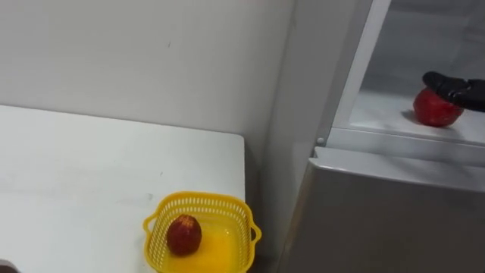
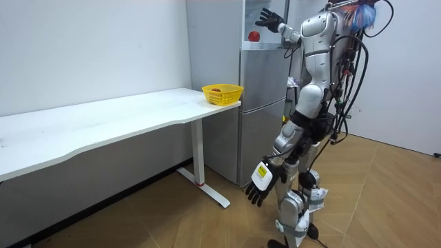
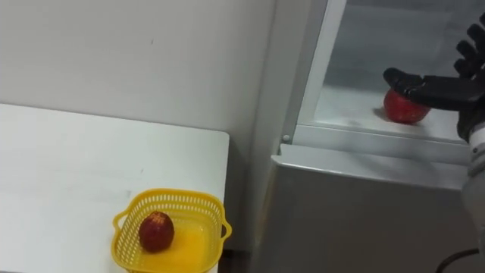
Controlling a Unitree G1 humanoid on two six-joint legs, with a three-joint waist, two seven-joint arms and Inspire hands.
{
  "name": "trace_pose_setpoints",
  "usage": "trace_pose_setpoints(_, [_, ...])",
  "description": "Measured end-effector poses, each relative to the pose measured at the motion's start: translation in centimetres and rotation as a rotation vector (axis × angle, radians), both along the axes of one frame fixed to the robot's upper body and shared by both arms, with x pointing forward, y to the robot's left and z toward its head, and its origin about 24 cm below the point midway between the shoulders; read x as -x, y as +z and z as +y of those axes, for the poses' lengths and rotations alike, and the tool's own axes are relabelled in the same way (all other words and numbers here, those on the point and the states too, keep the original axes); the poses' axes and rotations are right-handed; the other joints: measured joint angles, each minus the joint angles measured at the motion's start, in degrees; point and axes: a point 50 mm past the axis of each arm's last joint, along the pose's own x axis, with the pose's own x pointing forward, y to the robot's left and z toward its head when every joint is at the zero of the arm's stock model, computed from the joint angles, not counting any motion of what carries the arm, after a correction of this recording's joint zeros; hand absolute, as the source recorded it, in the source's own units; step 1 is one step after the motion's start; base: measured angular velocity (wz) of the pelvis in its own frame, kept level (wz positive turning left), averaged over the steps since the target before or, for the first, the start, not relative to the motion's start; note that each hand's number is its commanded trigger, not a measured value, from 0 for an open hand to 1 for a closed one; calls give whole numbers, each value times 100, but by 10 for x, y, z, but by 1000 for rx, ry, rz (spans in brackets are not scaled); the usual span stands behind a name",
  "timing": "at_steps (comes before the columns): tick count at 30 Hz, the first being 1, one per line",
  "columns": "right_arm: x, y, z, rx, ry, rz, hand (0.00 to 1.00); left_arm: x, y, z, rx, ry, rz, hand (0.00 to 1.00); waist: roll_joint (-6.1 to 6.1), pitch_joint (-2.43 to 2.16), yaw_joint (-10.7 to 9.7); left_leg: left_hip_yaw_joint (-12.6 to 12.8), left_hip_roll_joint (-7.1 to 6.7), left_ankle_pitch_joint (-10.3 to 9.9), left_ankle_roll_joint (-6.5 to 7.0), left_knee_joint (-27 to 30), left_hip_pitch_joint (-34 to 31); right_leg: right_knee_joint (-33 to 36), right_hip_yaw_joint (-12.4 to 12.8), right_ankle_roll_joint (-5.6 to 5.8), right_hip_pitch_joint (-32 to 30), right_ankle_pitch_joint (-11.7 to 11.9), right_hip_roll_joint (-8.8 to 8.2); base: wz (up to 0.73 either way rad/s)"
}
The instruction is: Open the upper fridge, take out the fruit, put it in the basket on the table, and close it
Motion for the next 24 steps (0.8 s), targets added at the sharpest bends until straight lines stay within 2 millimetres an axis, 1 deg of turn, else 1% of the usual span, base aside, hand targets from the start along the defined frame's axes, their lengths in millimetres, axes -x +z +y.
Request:
trace_pose_setpoints(2, [1,3,-3,12,-9,-1,0,0,0,1,-6,0,0,0,-28,43,6,-5,0,1,-2,-16,-6,0,-4,0,5,0,0,0])
trace_pose_setpoints(5, [2,3,-5,19,-19,2,0,2,1,4,-11,9,0,0,-97,65,-8,-12,-3,4,-8,-11,-12,-12,-10,0,3,0,1,0])
trace_pose_setpoints(11, [1,-2,-10,35,-48,34,0,3,2,5,-15,8,2,0,-204,36,-7,-34,-8,6,-7,14,-12,-8,-80,0,8,0,-11,2])
trace_pose_setpoints(13, [1,-2,-10,41,-49,35,0,3,2,5,-14,9,1,0,-211,31,-3,-40,-8,6,-7,15,-12,-6,-138,0,11,0,-17,0])
trace_pose_setpoints(18, [0,-3,-9,49,-45,43,0,4,1,6,-13,10,4,0,-210,34,-9,-46,-7,6,-6,9,10,-6,-151,0,39,0,-21,0])
trace_pose_setpoints(24, [-1,-11,-13,45,-41,78,0,4,2,6,-14,11,3,0,-212,32,-13,-75,-9,6,-7,-3,8,-6,-200,0,66,0,-27,2])
